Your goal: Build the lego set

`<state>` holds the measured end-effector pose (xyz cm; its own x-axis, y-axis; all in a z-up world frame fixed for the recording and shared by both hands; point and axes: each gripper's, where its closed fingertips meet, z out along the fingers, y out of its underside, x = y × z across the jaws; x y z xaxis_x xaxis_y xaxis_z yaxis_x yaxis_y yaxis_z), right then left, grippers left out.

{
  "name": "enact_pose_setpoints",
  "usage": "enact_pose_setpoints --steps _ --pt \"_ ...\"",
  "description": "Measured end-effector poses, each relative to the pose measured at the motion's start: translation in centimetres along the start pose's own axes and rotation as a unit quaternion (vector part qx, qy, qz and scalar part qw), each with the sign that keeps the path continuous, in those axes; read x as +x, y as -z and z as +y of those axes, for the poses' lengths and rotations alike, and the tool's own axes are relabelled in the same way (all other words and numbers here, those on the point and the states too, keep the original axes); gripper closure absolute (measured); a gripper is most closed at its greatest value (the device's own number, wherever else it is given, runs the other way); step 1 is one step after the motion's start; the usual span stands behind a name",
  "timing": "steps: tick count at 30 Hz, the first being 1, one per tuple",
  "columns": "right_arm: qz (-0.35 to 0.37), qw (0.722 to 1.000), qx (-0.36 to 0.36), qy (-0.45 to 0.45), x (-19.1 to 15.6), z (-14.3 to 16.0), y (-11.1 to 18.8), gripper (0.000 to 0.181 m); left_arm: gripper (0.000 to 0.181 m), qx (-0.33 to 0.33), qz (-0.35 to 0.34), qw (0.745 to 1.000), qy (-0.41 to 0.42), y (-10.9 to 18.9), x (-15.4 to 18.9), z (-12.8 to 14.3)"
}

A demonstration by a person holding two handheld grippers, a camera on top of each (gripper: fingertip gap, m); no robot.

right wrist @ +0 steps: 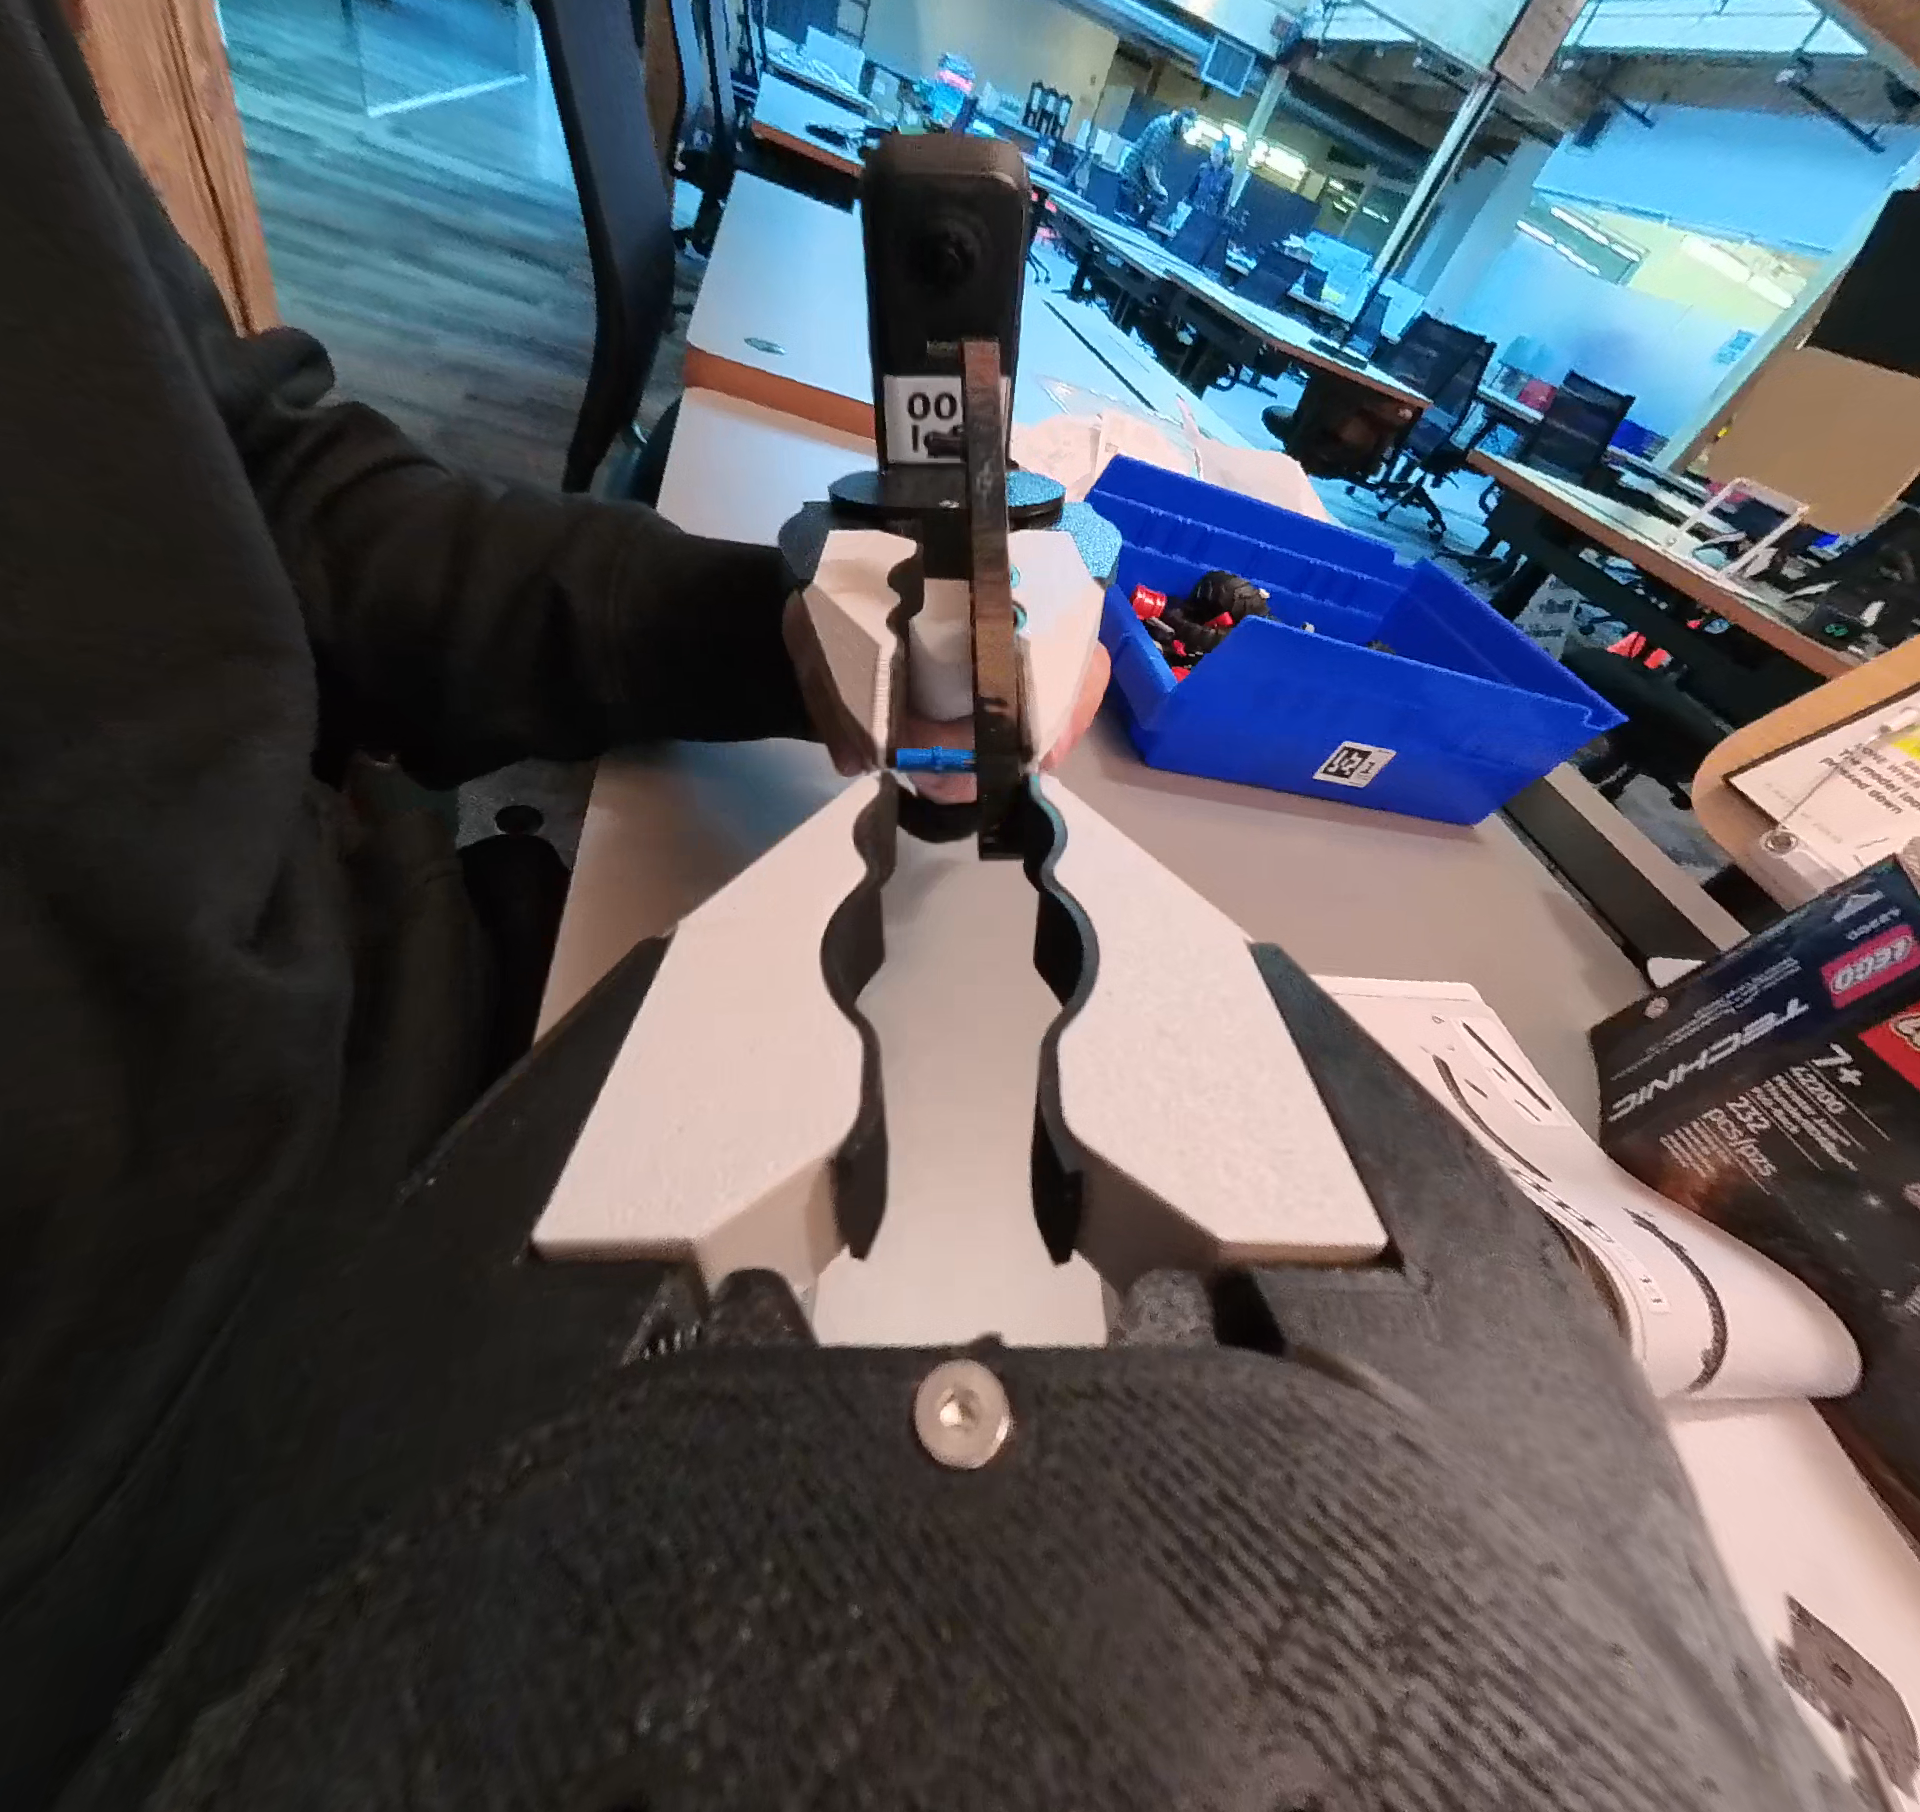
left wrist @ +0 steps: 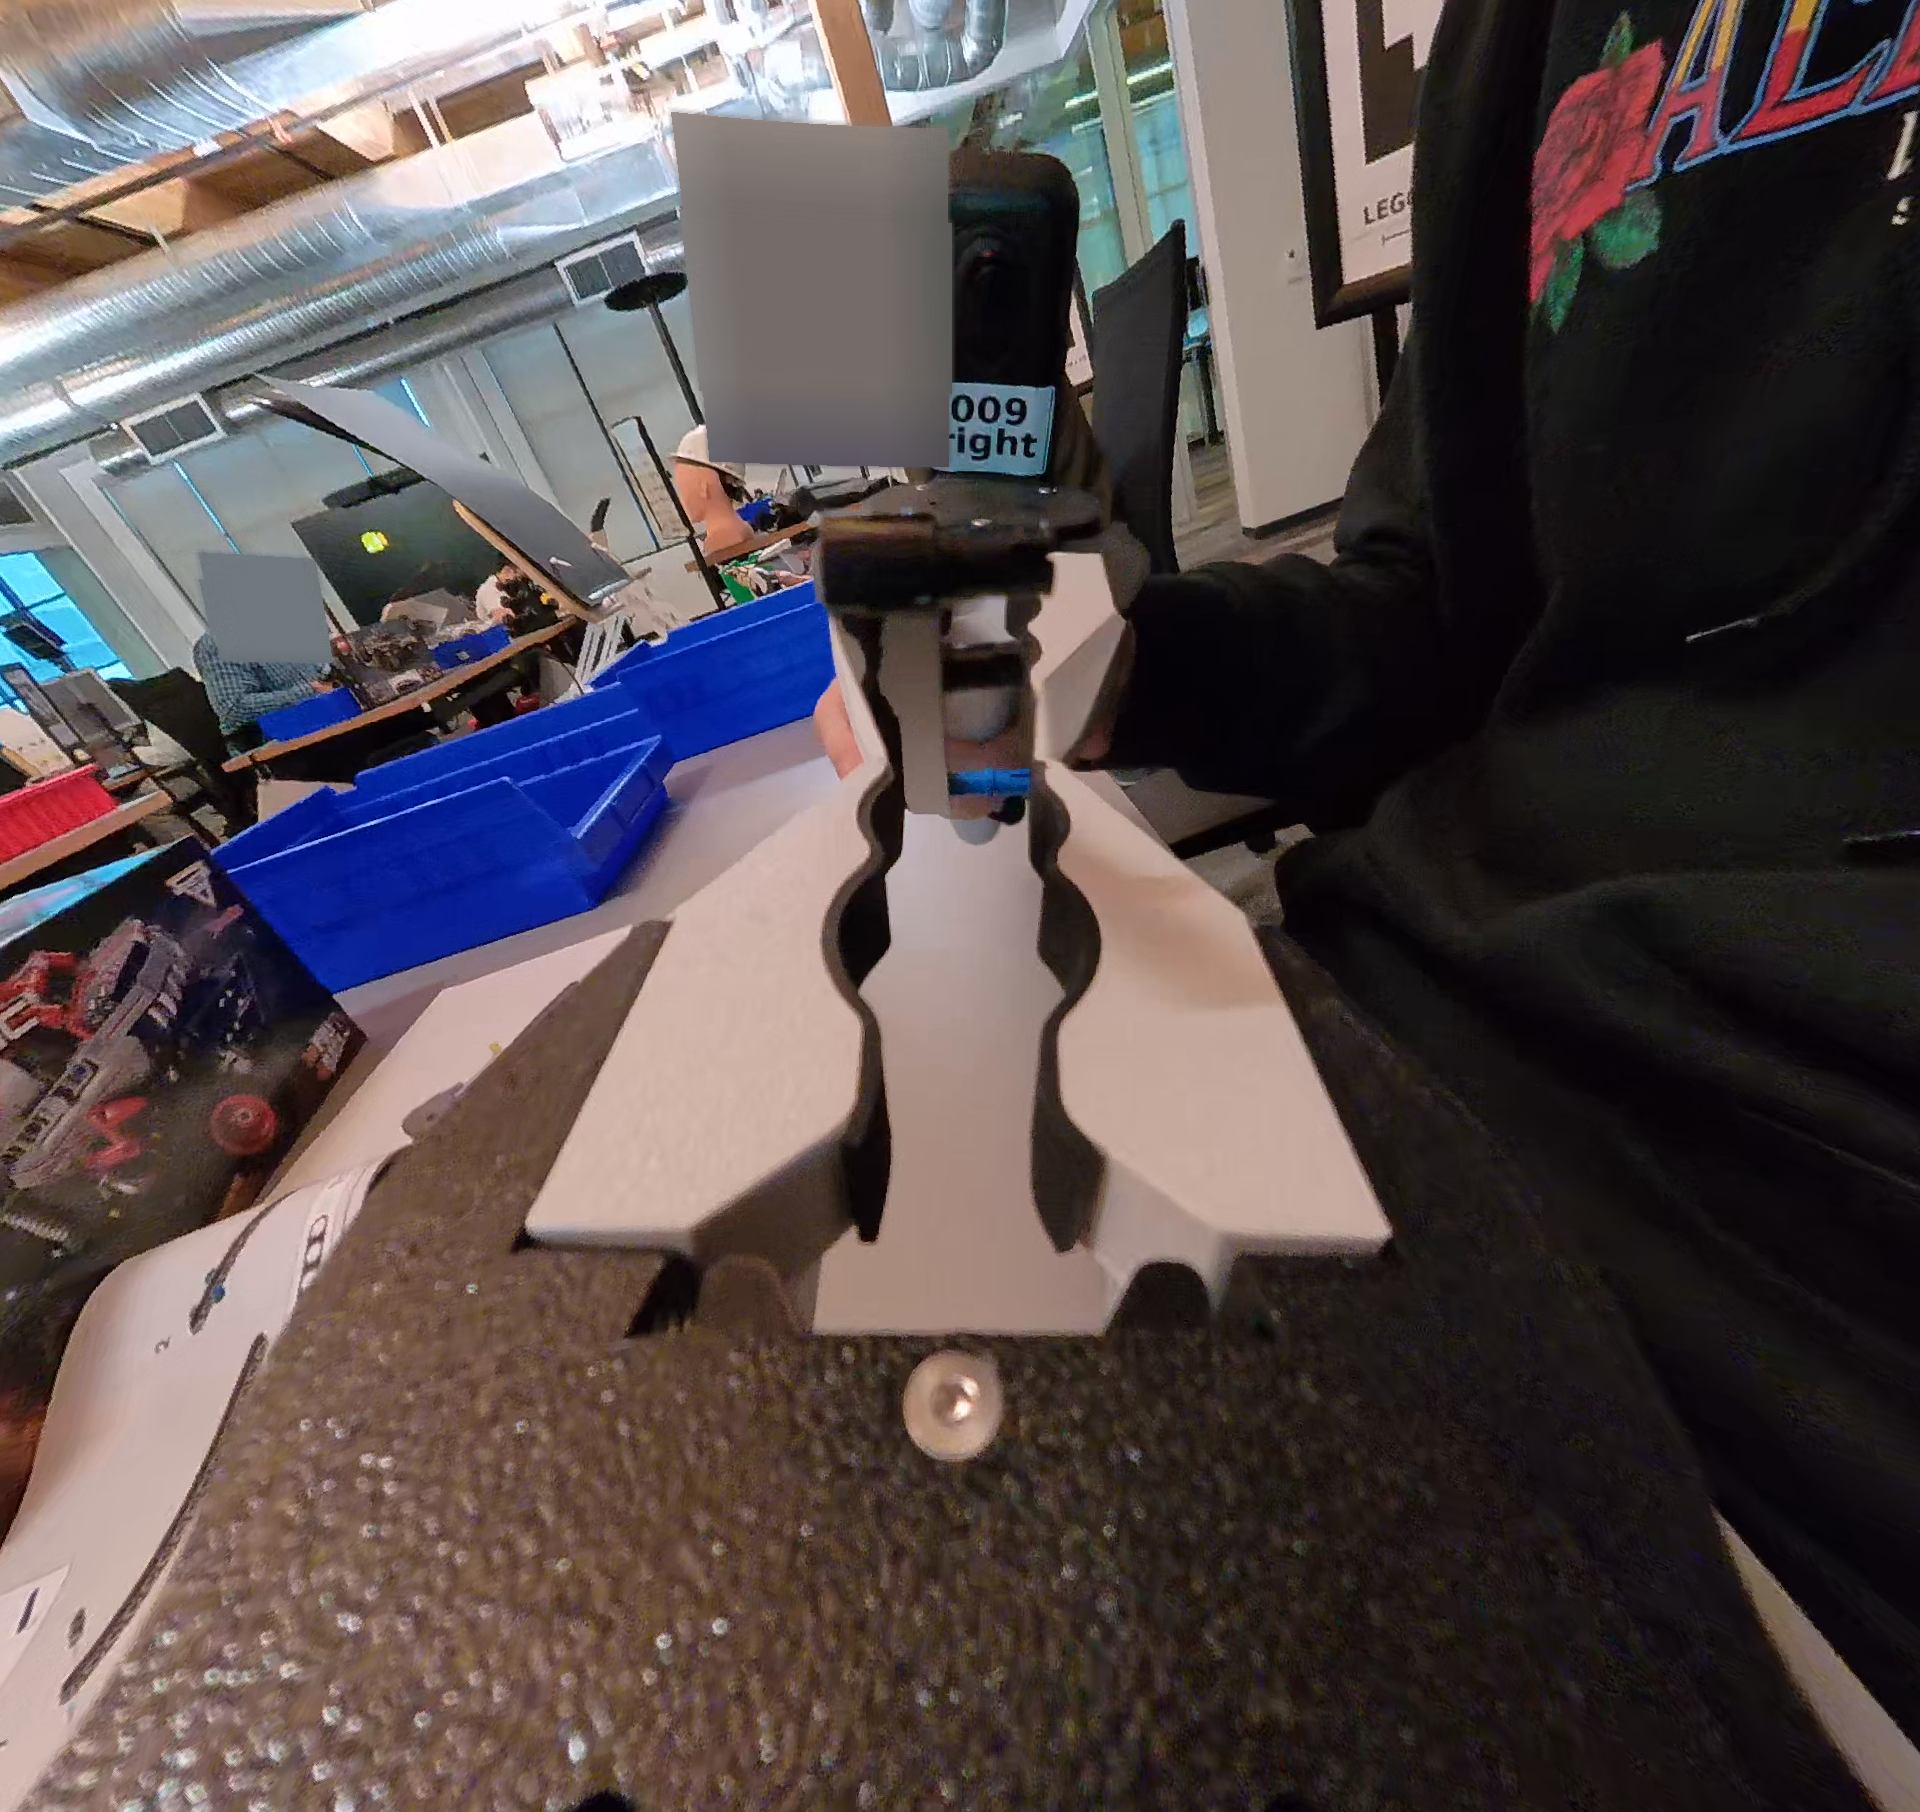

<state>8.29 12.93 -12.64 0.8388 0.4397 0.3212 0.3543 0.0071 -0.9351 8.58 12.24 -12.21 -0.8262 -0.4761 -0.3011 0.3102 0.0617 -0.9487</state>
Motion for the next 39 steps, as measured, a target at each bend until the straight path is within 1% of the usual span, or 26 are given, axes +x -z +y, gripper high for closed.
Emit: enact_pose_setpoints --steps 3,6,9,10,14,18,21,22,26,27,30,34,36,39 --pt "0.008 1.0 0.008 0.002 0.1 -0.2 -0.2 0.159 0.16 0.006 -0.002 1.0 -0.003 0.2 -0.1 -0.2" --pt "0.004 1.0 0.017 -0.019 0.1 -0.3 -0.4 0.159 0.16 0.01 0.008 1.0 -0.005 0.2 0.2 -0.4" --pt "0.003 1.0 0.021 -0.02 0.1 -0.3 -0.5 0.166 0.16 0.012 0.014 1.0 -0.002 0.3 0.4 -0.5" --pt "0.007 1.0 0.019 -0.018 0.2 -0.3 -0.5 0.173 0.16 0.012 0.016 1.0 -0.002 0.3 0.5 -0.5" --pt "0.004 1.0 0.012 -0.023 0.3 -0.2 -0.4 0.175 0.16 0.003 0.014 1.0 -0.004 0.1 0.5 -0.4" --pt "0.003 1.0 0.003 0.003 0.2 -0.2 -0.1 0.175 0.159 0.0 0.017 1.0 0.002 0.1 0.6 -0.5" --pt "0.006 1.0 -0.005 0.027 0.1 -0.2 0.3 0.175 0.168 0.031 0.009 0.999 0.007 0.7 0.4 -1.7" --pt "0.008 1.0 -0.003 0.029 0.2 -0.3 0.4 0.175 0.169 0.028 0.007 1.0 0.007 0.8 0.3 -1.7" --pt "0.012 0.999 0.002 0.038 0.1 -0.7 0.2 0.175 0.161 0.007 0.02 1.0 0.016 0.5 0.8 -1.3" --pt "0.018 0.999 0.002 0.041 0.2 -0.7 0.2 0.175 0.156 0.003 0.024 1.0 0.02 0.5 1.0 -1.2" --pt "0.016 0.999 0.0 0.033 0.3 -0.6 0.2 0.175 0.154 -0.003 0.022 0.999 0.022 0.4 0.9 -1.0" --pt "0.014 1.0 0.009 0.017 0.3 -0.7 0.2 0.175 0.158 -0.006 0.005 1.0 0.016 0.1 0.5 -1.1" --pt "0.014 1.0 0.006 0.013 0.3 -0.6 0.1 0.175 0.168 -0.012 -0.011 1.0 0.013 0.2 0.1 -1.1" --pt "0.019 1.0 0.004 0.011 0.4 -0.6 -0.1 0.175 0.174 -0.011 -0.019 1.0 0.017 0.2 -0.1 -1.2"
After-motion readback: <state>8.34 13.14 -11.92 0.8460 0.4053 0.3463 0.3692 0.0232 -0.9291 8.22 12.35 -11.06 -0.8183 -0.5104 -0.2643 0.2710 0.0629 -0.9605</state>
